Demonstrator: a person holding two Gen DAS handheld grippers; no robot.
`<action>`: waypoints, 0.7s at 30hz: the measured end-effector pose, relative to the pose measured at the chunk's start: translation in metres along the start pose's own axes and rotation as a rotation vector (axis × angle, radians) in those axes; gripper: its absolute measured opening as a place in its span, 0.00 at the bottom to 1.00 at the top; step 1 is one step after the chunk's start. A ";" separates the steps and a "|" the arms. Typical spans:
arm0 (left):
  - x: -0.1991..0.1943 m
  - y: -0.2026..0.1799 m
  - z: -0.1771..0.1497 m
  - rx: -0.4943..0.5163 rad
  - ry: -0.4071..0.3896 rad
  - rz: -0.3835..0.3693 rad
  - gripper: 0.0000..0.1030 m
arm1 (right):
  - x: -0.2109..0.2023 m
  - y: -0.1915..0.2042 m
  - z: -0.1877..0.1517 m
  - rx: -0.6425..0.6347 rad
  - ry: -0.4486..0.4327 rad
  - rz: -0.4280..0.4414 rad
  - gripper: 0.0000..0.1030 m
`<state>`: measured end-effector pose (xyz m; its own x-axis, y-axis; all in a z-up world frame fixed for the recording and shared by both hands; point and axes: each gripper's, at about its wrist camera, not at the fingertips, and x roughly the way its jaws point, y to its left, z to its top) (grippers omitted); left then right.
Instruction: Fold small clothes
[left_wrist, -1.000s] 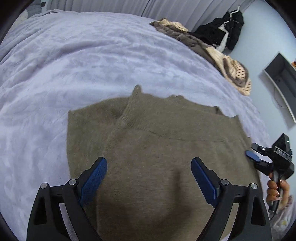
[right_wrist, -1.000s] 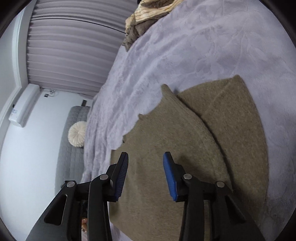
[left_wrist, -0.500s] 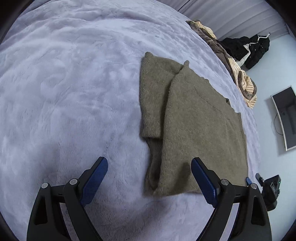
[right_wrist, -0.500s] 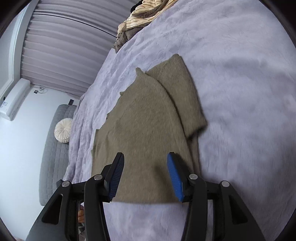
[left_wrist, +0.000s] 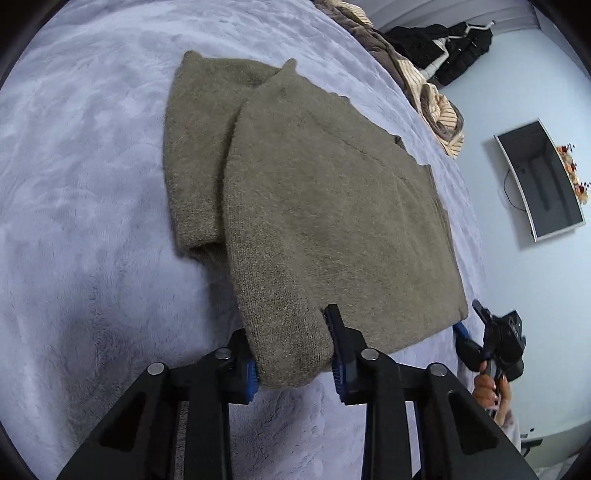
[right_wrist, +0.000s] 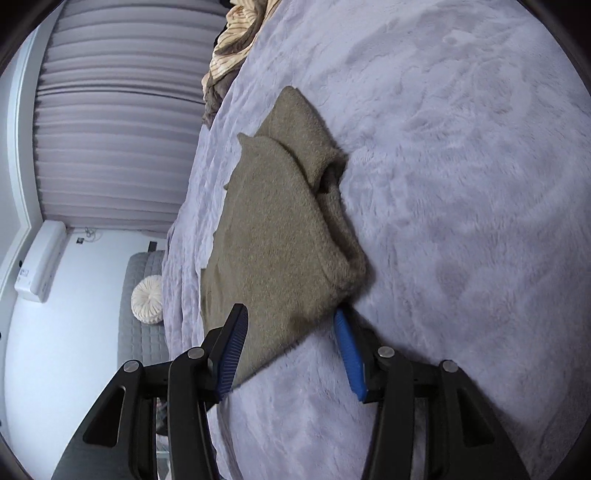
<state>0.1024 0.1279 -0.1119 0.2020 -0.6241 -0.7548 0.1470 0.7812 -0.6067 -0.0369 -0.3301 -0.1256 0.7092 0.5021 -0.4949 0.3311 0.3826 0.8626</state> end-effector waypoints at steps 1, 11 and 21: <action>-0.005 -0.006 0.002 0.033 -0.008 0.011 0.28 | 0.002 -0.001 0.004 0.010 -0.007 0.008 0.38; -0.003 0.000 -0.022 0.168 0.047 0.150 0.28 | 0.004 0.025 0.015 -0.262 0.043 -0.294 0.08; -0.066 0.023 -0.043 0.096 -0.083 0.282 0.28 | -0.018 0.016 0.009 -0.224 0.046 -0.229 0.13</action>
<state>0.0512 0.1861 -0.0868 0.3258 -0.3823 -0.8647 0.1642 0.9236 -0.3465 -0.0387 -0.3398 -0.1017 0.6012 0.4158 -0.6824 0.3300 0.6485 0.6860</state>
